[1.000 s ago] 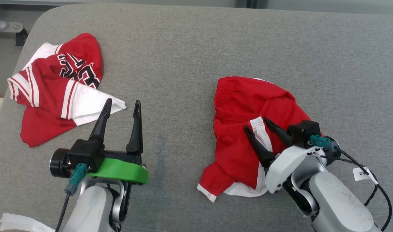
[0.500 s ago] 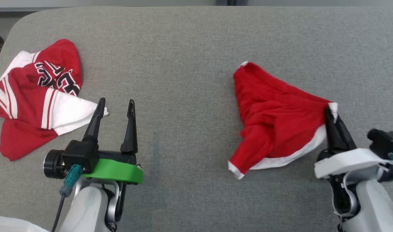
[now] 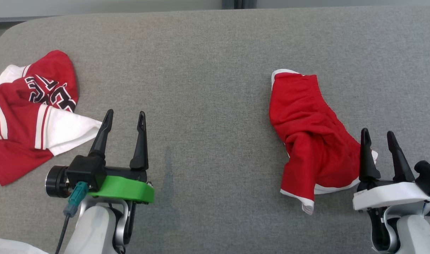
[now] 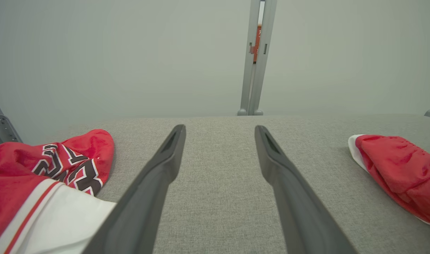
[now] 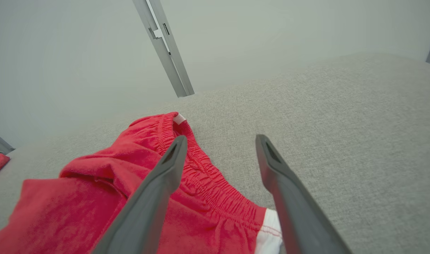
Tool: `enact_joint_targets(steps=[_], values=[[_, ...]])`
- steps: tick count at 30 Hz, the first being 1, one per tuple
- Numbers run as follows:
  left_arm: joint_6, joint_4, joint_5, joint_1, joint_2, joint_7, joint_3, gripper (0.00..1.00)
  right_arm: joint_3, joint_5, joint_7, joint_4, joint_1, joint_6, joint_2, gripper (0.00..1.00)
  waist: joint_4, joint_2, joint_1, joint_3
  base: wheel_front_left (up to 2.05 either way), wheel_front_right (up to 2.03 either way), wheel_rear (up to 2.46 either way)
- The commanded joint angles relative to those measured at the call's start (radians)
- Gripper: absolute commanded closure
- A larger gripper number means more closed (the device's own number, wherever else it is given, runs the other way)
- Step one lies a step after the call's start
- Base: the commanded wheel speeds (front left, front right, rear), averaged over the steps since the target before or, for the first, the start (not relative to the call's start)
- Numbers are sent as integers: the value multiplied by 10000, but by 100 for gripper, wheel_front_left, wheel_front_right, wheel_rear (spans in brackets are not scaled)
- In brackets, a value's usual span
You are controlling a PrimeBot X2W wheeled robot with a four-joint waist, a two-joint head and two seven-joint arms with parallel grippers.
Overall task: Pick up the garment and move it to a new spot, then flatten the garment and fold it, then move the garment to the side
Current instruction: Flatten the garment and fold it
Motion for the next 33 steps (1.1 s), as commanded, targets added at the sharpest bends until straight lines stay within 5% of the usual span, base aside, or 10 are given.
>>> enact_joint_targets(steps=[1,6,22,33], values=[[8,6,101,125,59,-4,53,0,152,-330,-47,-307,8,1,-171,0,-1,0,0,-82,0,0,0],[129,-14,142,300,79,-3,109,0,749,-1051,391,-1280,197,1,-571,0,33,0,0,-417,0,0,0],[373,-87,122,946,237,44,32,0,849,-1202,1570,-2882,1190,1,-316,0,83,0,0,-1027,0,0,0],[-107,-906,749,148,-71,720,-1321,0,791,-1332,1690,-3057,1138,1,-257,0,-24,0,0,-749,0,0,0]])
